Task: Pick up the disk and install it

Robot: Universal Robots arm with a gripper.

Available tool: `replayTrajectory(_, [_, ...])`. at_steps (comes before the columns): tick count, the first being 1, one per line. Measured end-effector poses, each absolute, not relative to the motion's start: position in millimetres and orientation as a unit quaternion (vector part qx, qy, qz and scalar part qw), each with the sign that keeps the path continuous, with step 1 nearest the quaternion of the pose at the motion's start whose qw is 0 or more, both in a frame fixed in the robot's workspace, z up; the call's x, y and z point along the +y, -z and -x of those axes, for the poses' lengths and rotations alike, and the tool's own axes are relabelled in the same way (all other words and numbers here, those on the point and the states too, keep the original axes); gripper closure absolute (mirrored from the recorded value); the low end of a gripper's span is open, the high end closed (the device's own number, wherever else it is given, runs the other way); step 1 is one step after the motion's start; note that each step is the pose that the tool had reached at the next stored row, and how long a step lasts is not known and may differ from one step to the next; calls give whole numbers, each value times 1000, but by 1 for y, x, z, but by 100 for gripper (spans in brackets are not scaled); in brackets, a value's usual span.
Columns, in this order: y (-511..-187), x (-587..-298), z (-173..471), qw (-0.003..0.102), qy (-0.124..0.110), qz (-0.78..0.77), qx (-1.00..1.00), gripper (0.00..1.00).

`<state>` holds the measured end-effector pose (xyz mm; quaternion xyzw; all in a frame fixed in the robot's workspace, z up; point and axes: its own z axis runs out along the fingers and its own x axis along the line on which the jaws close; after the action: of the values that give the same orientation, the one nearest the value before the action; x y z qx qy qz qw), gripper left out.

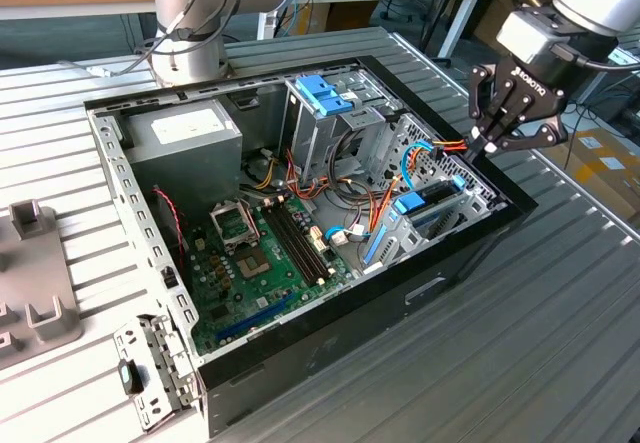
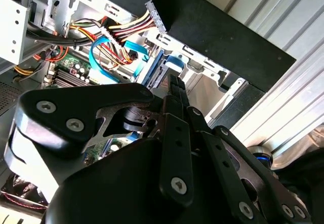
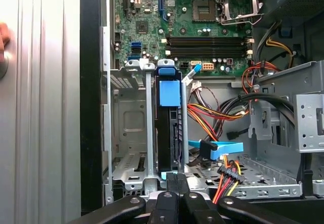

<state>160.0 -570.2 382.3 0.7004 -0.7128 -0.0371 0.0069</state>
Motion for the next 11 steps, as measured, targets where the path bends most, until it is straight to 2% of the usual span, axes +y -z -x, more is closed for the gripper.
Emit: replayTrajectory(11, [-382,-566,-169,7,37,-710,-704,89])
